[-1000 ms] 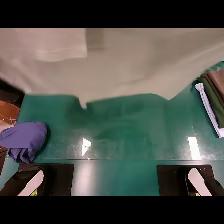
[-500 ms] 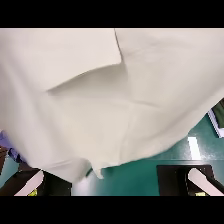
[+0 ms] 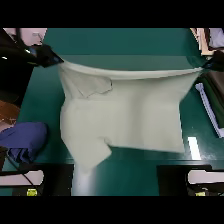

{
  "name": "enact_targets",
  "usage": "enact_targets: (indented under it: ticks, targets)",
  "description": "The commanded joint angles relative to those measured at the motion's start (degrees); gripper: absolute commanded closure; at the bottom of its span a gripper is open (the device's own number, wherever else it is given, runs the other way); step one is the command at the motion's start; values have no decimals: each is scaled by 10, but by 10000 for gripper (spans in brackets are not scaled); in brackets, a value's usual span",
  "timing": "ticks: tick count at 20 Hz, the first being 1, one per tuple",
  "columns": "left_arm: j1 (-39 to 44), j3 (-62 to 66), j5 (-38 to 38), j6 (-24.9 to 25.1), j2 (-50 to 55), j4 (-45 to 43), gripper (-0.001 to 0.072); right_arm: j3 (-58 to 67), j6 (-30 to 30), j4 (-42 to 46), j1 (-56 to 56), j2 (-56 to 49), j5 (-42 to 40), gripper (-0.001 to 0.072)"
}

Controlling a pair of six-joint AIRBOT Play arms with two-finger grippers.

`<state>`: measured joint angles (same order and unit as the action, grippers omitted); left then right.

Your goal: Fold the shirts.

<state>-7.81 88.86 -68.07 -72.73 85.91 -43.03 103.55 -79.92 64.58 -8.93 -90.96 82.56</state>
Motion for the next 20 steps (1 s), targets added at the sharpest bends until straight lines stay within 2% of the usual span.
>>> enact_targets:
  ticks: [1, 3, 5, 7, 10, 12, 15, 18, 20]
  targets:
    - [0, -10, 101, 47, 91, 41, 677, 37, -25, 21, 40, -99, -87, 691]
    - [0, -9, 162, 81, 99, 53, 677, 77, -32, 21, 51, -133, -114, 691]
    - [-2, -3, 184, 101, 99, 51, 677, 103, -32, 21, 57, -147, -124, 691]
    - [-2, 14, 150, 116, 98, 10, 677, 106, -31, 35, 57, -140, -121, 691]
    - [-2, 33, 56, 115, 97, -83, 677, 100, -23, 77, 57, -125, -47, 691]
    - [-2, 32, -10, 111, 97, -141, 677, 60, -16, 78, 57, -105, -28, 691]
    - [-2, 32, -78, 108, 97, -195, 677, -41, -15, 79, 59, -64, -37, 692]
    - [-2, 28, -85, 64, 97, -230, 677, -147, -15, 80, 68, -25, -78, 691]
    - [-2, 13, -85, 60, 97, -230, 677, -203, -15, 80, 78, -7, -115, 691]
